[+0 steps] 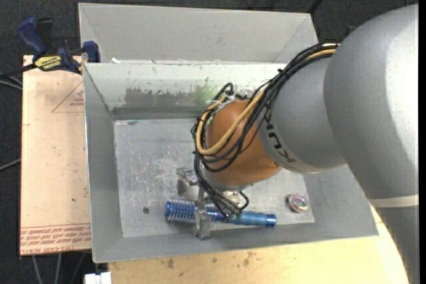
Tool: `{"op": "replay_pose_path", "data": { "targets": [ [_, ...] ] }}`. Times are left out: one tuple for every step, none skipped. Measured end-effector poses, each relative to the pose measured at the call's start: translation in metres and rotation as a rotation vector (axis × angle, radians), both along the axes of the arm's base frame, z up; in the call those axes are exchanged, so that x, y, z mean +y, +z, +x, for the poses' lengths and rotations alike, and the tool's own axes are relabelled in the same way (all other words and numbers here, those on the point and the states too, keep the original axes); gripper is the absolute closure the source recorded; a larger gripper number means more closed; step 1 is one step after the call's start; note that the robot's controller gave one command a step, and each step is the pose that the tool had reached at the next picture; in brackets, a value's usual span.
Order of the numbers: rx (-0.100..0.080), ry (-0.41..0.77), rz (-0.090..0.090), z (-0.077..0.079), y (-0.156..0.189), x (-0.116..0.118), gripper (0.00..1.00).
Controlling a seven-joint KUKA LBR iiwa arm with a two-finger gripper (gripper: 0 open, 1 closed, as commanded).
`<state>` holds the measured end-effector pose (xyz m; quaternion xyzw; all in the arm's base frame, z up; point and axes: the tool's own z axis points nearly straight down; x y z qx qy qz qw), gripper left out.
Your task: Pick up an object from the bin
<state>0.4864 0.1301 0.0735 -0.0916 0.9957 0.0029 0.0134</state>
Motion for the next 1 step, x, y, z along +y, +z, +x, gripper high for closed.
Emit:
{"op": "replay_pose_path", "data": {
  "targets": [
    [0.005, 0.001, -0.001, -0.0017, -0.0013, -0.0001, 1.00]
  ]
}}
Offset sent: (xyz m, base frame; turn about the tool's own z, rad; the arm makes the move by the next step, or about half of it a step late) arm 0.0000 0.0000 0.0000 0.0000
